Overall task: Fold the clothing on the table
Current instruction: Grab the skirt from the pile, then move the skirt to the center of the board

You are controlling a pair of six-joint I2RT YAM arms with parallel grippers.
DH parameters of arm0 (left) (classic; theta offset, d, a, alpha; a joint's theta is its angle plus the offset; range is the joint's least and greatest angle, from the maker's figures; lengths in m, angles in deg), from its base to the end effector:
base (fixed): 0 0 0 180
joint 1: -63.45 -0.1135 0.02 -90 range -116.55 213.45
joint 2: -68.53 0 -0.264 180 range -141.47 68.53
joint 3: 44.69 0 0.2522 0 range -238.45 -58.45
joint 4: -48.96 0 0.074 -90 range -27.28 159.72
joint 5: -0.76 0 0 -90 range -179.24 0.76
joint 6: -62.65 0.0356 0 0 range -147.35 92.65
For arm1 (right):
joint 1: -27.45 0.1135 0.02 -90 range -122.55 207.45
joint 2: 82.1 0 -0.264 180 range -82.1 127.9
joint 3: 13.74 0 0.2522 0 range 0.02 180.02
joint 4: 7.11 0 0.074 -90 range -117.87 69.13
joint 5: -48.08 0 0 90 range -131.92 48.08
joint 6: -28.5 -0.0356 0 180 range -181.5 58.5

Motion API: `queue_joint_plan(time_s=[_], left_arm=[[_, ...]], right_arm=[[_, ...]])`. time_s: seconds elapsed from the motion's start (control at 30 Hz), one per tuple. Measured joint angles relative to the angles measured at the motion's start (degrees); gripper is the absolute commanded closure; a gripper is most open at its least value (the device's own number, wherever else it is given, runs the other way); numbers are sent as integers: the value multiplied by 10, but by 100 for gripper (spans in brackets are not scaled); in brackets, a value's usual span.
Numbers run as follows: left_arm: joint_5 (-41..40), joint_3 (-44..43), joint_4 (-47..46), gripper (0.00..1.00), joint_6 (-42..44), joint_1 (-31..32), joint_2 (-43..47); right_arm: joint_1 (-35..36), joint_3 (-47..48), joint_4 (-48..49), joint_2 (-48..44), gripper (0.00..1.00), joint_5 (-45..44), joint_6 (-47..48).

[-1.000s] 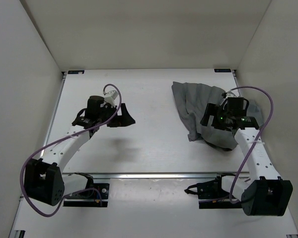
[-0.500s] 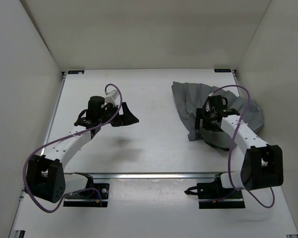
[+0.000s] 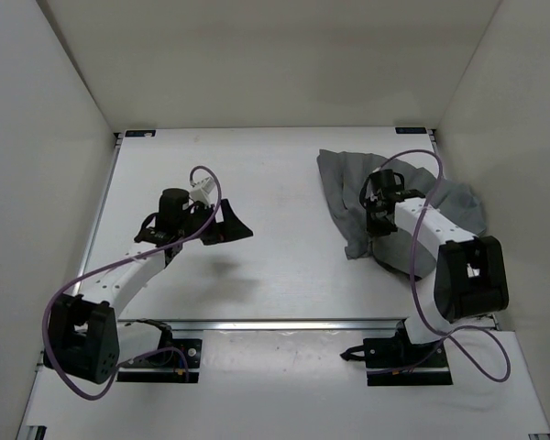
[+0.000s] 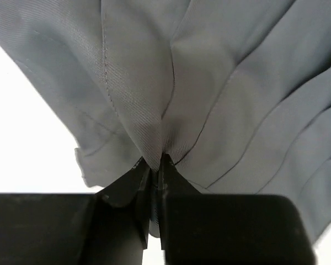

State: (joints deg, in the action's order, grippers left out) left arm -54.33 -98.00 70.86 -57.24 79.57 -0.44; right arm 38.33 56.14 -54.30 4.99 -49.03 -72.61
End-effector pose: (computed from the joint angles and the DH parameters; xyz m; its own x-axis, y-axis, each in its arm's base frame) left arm 0.2344 -0.0890 0.2289 -0.8384 -0.1831 -0.5134 0.2834 0.6582 -0.6975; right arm 0.2903 0.0513 0.2039 -0.8950 0.0227 -0.4455 0.0384 0.9989 -0.0263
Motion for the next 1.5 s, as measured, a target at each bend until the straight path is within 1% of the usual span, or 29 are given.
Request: queue_joint_plan(time_s=[0.13,0.23,0.3,0.37,0.47,0.53,0.57,0.6,0.63,0.67,0.73,0.77,0.8,0.87,0.93,1.0,1.07,1.13,1.2,1.3,1.4,1.43,1.47,1.5], left_arm=[[10,19,-12,1,-11,-2,9],[16,24,-26,2,-15,6,7],[21,23,-35,1,-18,10,1],[26,22,-43,1,-23,12,-6],[40,22,-66,1,-40,1,-11],[57,22,-94,2,-60,-12,-10],[66,22,-108,2,-69,-19,-9],[72,21,-117,1,-75,-24,-7],[78,19,-123,1,-79,-30,-2],[82,15,-123,1,-81,-35,2],[90,-2,-114,2,-79,-44,12],[92,-14,-110,1,-78,-48,17],[95,-26,-106,1,-76,-51,21],[101,-45,-107,1,-76,-54,27],[108,-52,-111,2,-80,-54,35],[112,-49,-113,1,-86,-51,39],[113,-35,-117,1,-94,-47,44],[111,-9,-117,1,-104,-39,48],[109,18,-113,2,-114,-26,49],[89,60,-96,1,-130,13,55],[42,85,-62,2,-144,76,72],[22,92,-51,1,-153,98,80],[7,100,-45,1,-164,117,89],[-12,112,-42,2,-177,136,102]], right_arm=[[9,65,-24,33,99,-19,10],[36,152,-53,43,100,-23,31],[60,243,-73,54,100,-13,44],[80,361,-92,74,100,9,51],[105,542,-103,108,100,54,53],[117,645,-99,123,100,87,51],[122,677,-87,120,100,104,49],[124,687,-73,109,100,119,46],[125,678,-50,87,100,139,39],[123,644,-20,55,100,157,31],[96,504,64,-46,100,198,2],[71,411,117,-104,100,216,-17],[34,310,160,-166,100,235,-36],[-42,142,213,-252,100,255,-72],[-83,16,232,-304,100,254,-89],[-82,-75,226,-315,100,254,-97],[-66,-148,212,-296,100,251,-101],[-53,-210,186,-288,100,251,-106],[-41,-244,163,-290,100,251,-112],[-24,-252,155,-298,100,242,-112],[-12,-249,156,-305,96,238,-111],[-11,-249,154,-306,92,236,-109],[-12,-248,150,-306,81,234,-106],[-16,-245,140,-306,75,231,-100]])
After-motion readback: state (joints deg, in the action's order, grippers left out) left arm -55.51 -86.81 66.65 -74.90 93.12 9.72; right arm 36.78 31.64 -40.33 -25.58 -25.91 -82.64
